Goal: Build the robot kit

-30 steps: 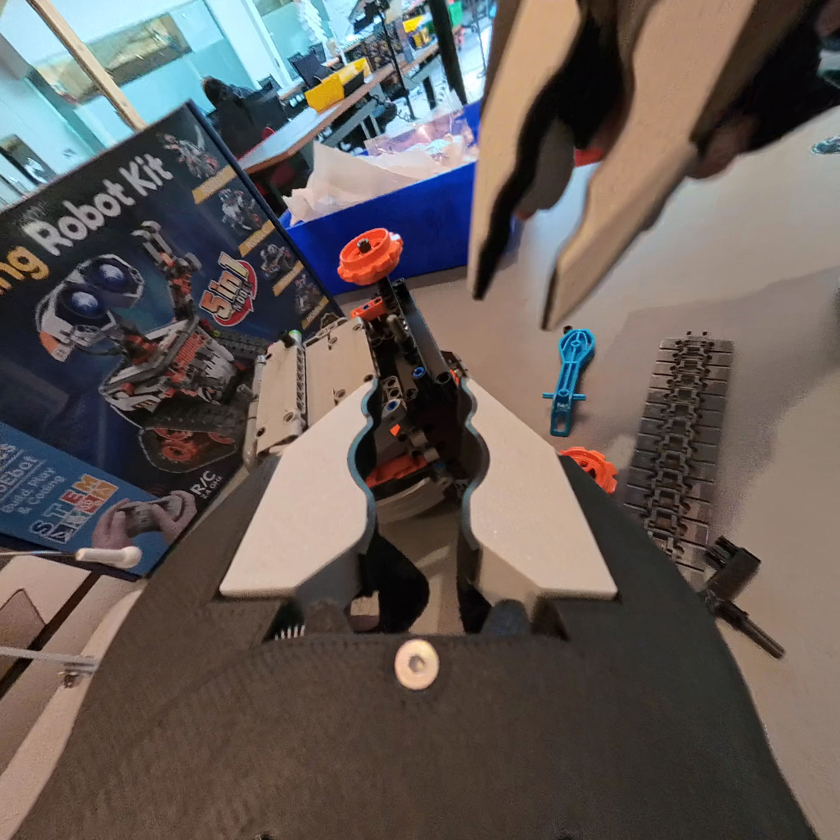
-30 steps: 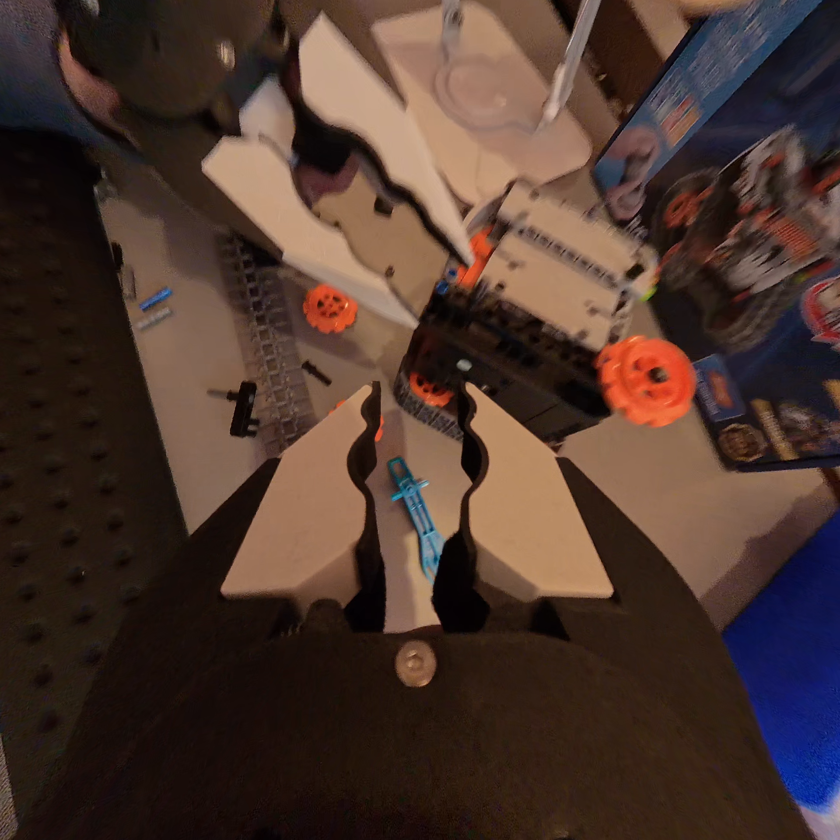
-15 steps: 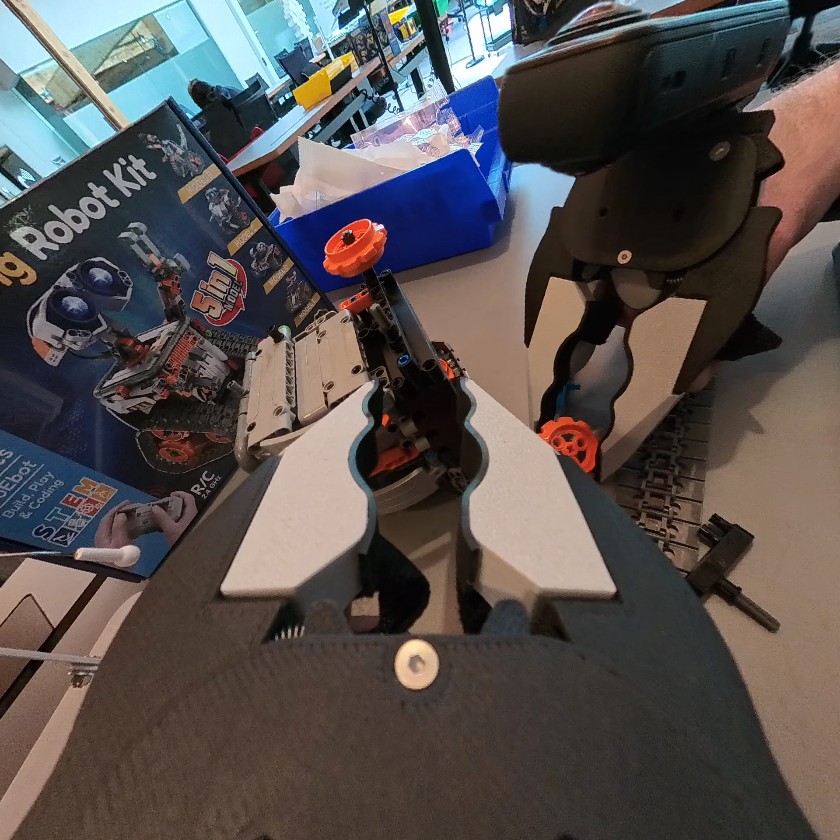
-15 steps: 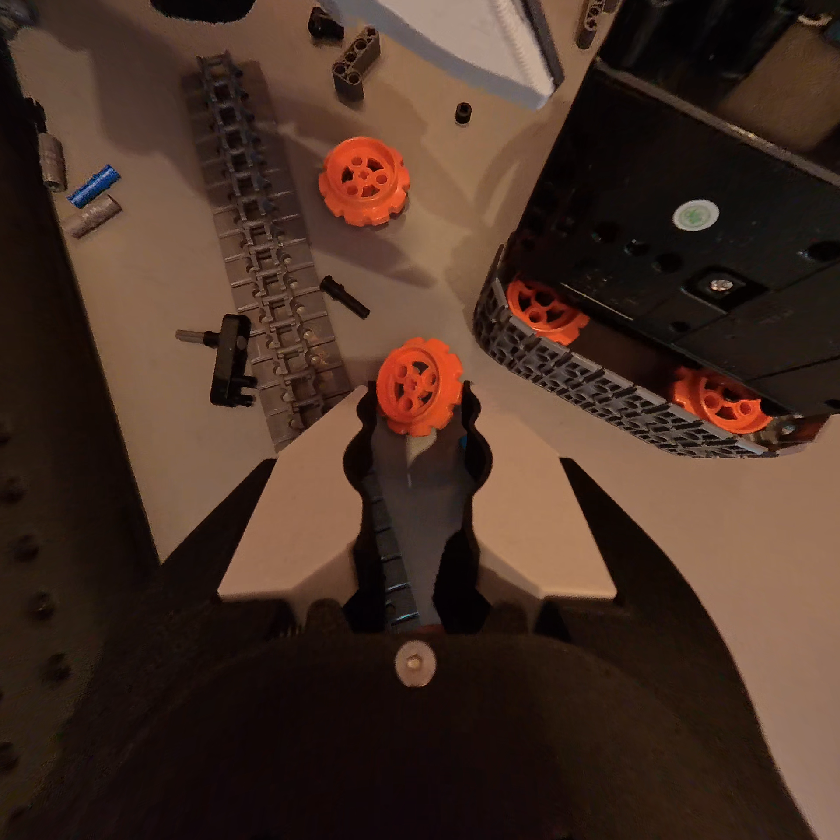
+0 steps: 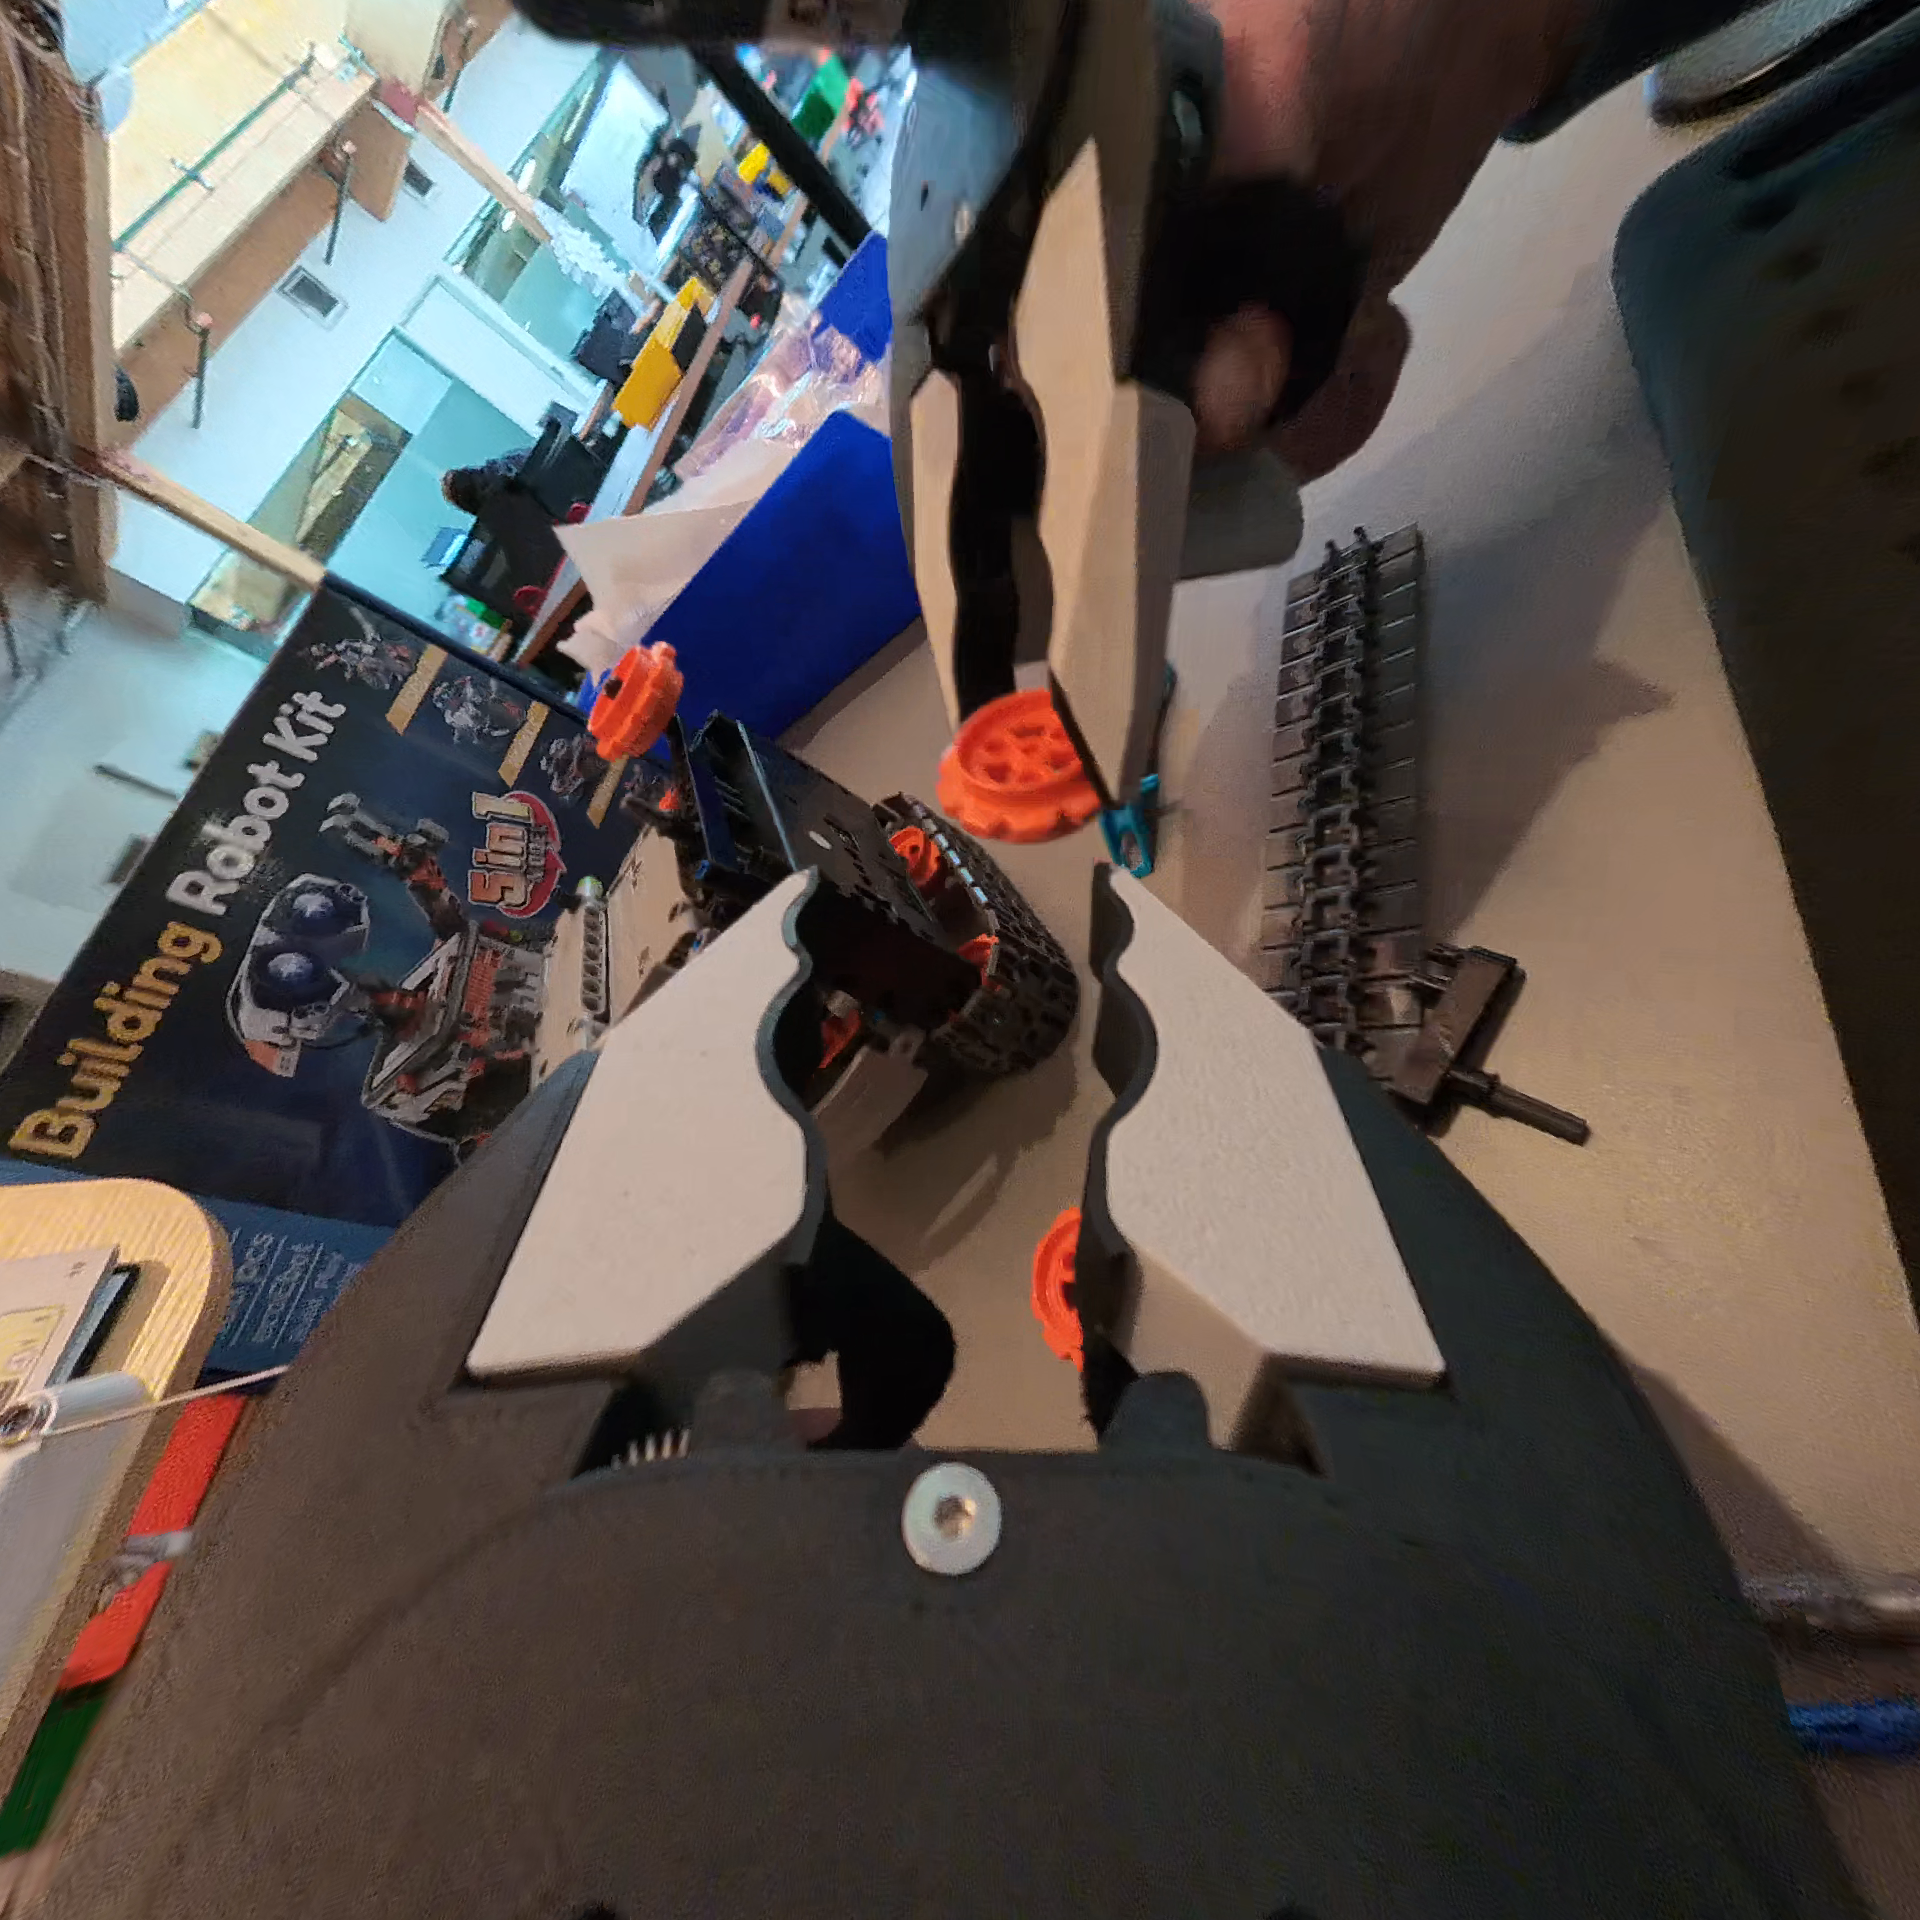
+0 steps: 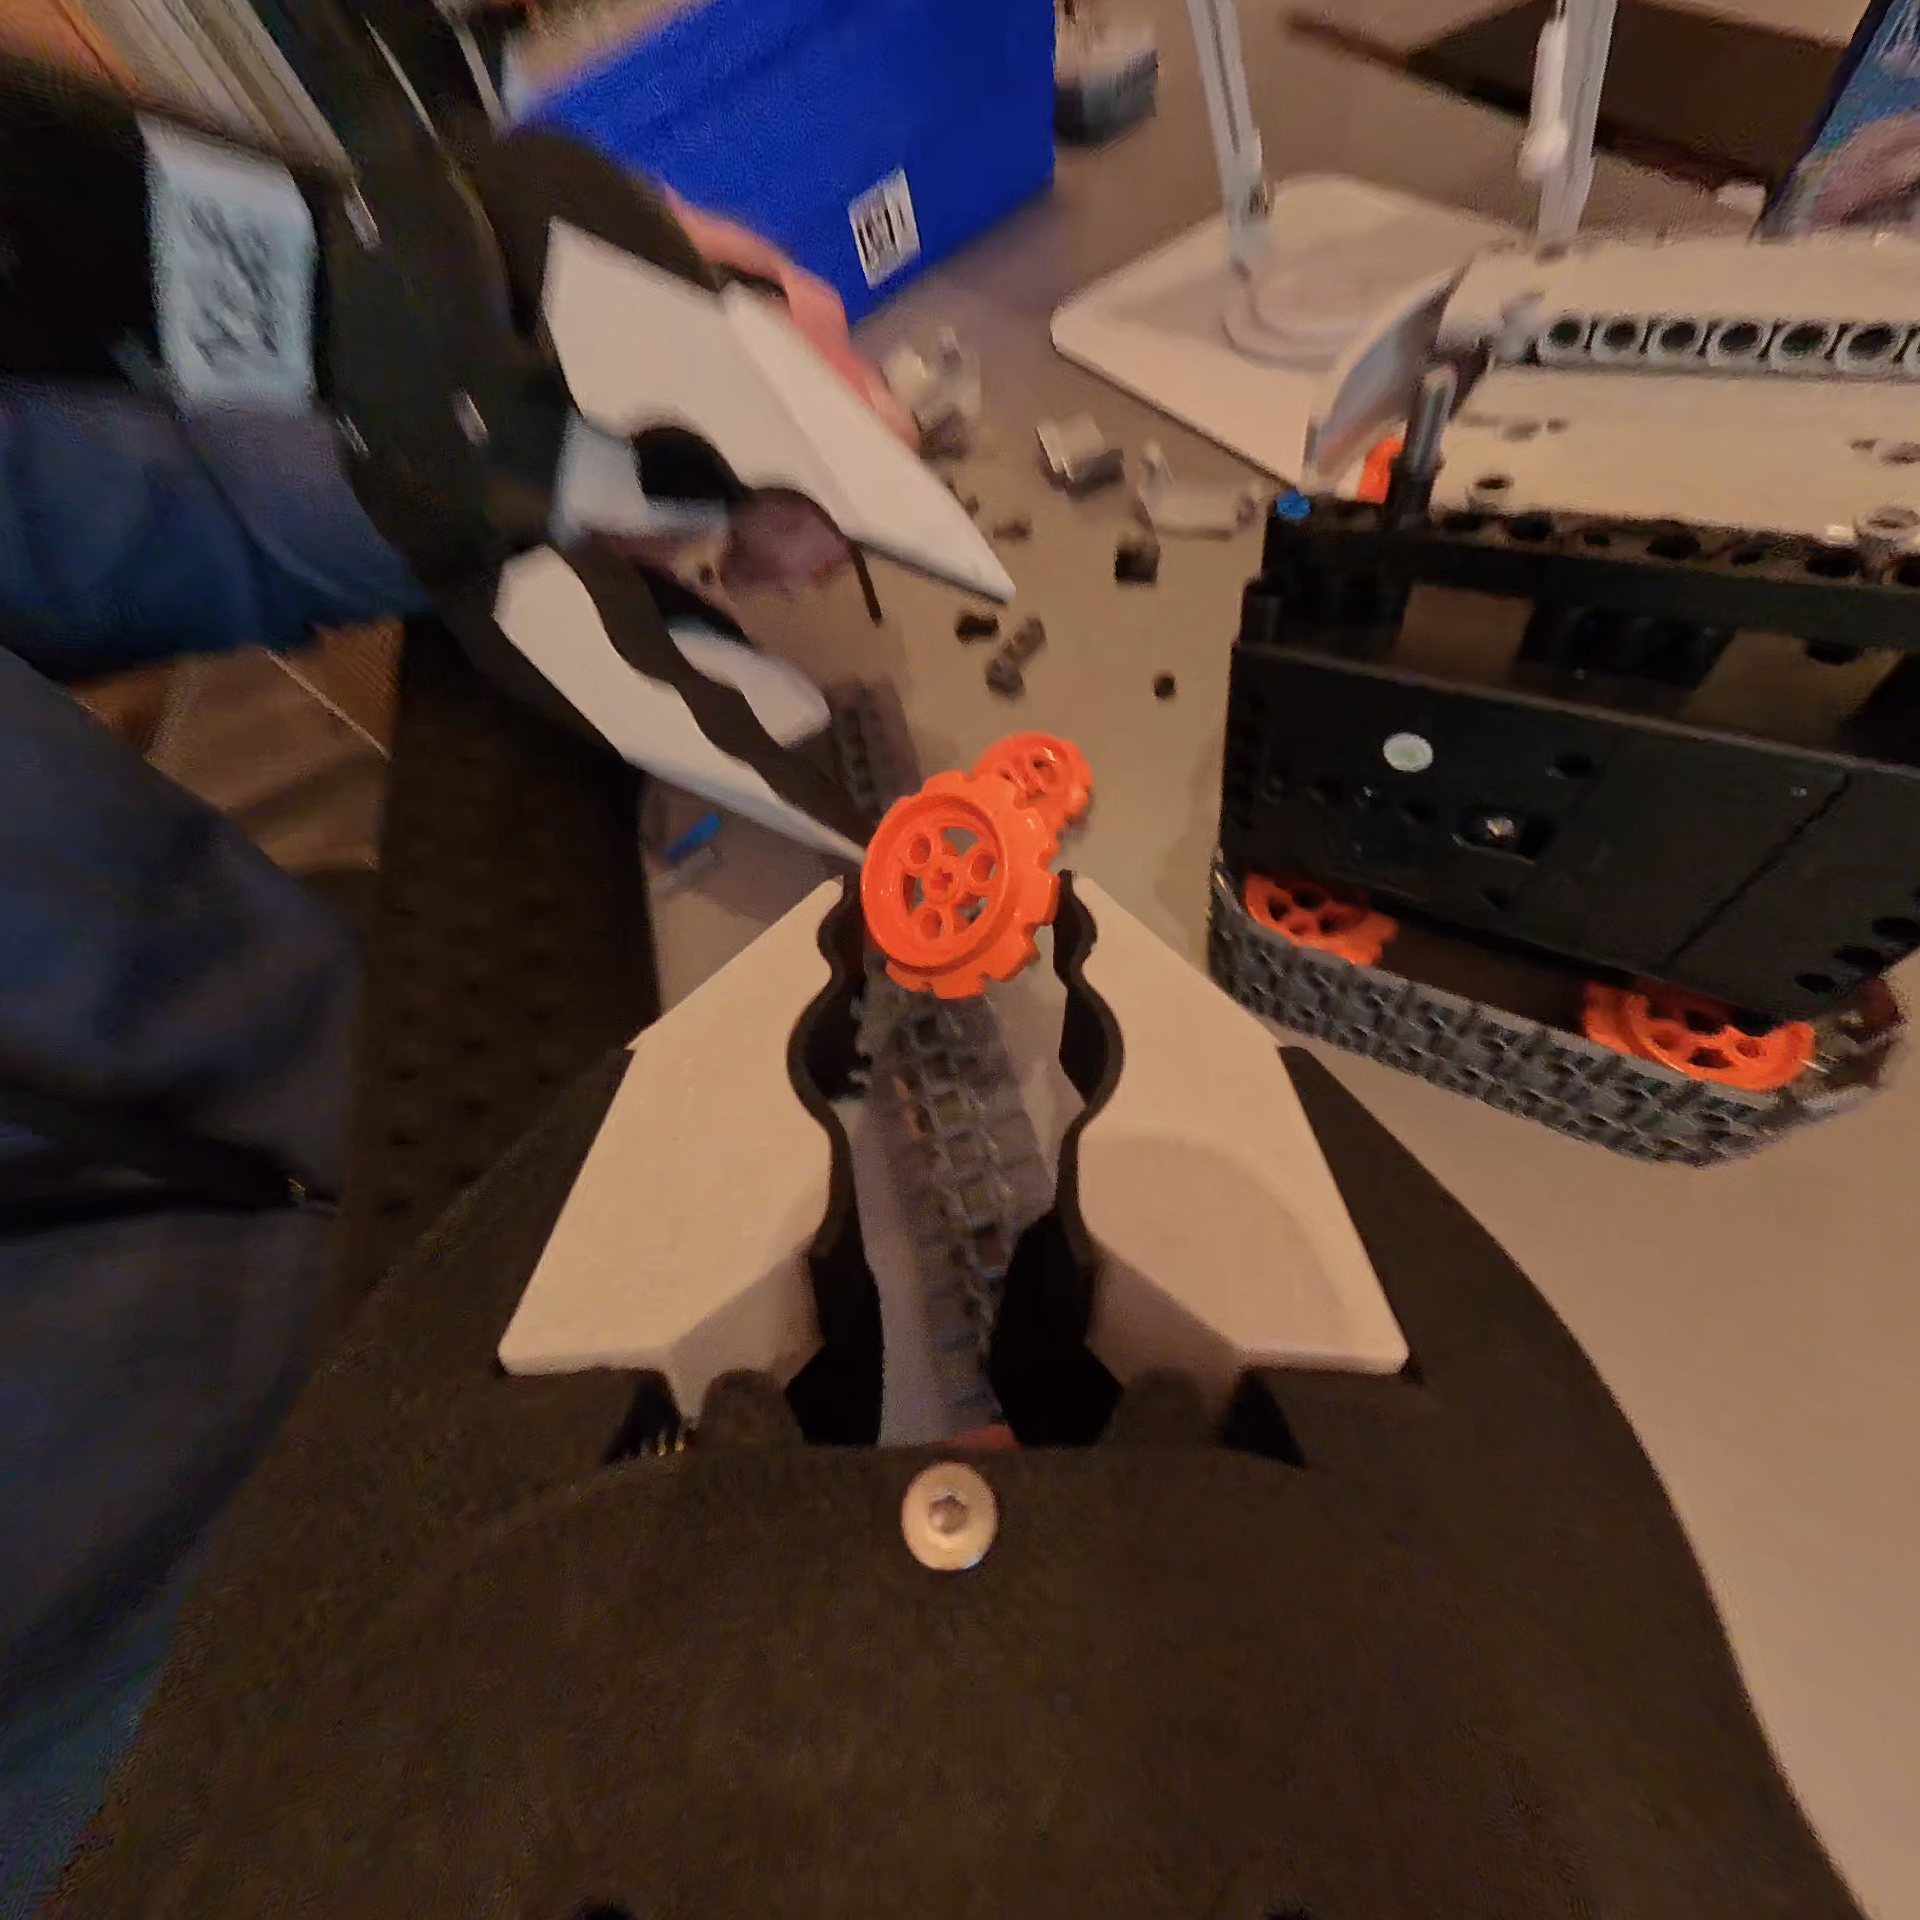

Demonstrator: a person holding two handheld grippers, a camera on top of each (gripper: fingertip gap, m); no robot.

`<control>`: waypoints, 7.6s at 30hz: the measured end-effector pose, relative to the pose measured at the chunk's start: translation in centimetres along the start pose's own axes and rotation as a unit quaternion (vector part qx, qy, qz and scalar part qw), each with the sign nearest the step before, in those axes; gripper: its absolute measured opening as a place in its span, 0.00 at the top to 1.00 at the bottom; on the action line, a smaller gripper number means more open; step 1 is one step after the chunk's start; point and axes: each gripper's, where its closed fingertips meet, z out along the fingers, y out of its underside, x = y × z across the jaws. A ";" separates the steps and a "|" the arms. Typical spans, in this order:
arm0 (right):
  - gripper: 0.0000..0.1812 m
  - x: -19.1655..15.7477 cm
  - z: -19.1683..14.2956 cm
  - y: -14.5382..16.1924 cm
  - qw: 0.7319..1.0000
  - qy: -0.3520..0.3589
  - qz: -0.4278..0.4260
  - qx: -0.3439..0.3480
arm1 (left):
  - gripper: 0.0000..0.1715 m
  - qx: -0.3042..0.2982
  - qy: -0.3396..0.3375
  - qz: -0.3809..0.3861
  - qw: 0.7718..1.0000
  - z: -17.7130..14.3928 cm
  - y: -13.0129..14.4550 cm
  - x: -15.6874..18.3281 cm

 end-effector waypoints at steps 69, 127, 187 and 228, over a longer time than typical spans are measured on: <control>0.78 6.6 -0.5 -7.5 0.973 0.179 -0.115 -0.091 | 0.71 -0.015 -0.130 -0.040 0.991 3.8 0.7 -7.2; 0.83 6.4 -1.7 -6.4 0.918 0.074 -0.240 -0.308 | 0.75 -0.046 -0.083 -0.030 0.995 3.4 0.3 -5.9; 0.86 2.7 -0.8 -2.3 0.943 0.191 -0.271 0.025 | 1.00 -0.156 0.103 -0.337 0.923 -1.4 11.5 -1.6; 0.86 3.9 -1.3 0.2 0.947 0.176 -0.266 -0.027 | 0.81 -0.266 0.066 -0.333 0.902 7.6 20.3 -8.9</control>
